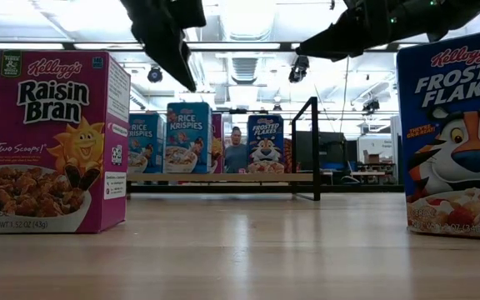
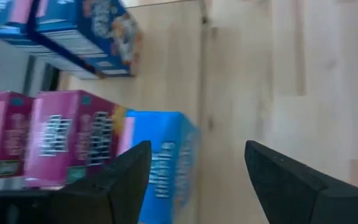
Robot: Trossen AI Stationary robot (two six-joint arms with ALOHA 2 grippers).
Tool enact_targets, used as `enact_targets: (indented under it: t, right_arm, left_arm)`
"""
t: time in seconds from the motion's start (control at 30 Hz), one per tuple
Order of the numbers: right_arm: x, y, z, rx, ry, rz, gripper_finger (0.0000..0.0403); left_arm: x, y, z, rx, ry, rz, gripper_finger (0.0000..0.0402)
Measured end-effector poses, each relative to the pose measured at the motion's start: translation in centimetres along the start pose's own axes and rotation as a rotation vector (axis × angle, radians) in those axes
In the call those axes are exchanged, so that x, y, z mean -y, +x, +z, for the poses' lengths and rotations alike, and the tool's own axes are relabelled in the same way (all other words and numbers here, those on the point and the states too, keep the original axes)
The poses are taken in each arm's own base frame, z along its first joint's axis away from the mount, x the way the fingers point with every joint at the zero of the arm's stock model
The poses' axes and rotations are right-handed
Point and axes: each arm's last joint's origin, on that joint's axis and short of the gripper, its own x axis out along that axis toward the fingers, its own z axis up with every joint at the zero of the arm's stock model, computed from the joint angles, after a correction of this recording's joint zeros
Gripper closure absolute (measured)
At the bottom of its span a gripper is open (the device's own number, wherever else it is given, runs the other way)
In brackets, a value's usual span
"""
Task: Stack cereal on shelf
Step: Put the light blue cereal box on the shelf aligned with the light blue cereal box
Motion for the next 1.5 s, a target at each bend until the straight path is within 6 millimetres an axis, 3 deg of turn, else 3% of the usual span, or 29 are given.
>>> enact_targets:
  t: [0.5,0.67,1.5]
  right_arm:
    - [0.0,0.0,0.0,0.000,-0.004,0.000,0.0220]
    - [0.0,0.0,0.0,0.000,-0.004,-0.001,0.0220]
    - [0.0,0.0,0.0,-0.002,0.003,-0.003,0.0220]
  left_arm:
    - [-2.0,1.7,-0.5,-0.050,0.055,0.086,0.0157]
    - [-2.7,2.0,-0.9,-0.048,0.050,0.037,0.0157]
    - [-2.9,2.9,-1.4,-0.047,0.045,0.040,0.0171]
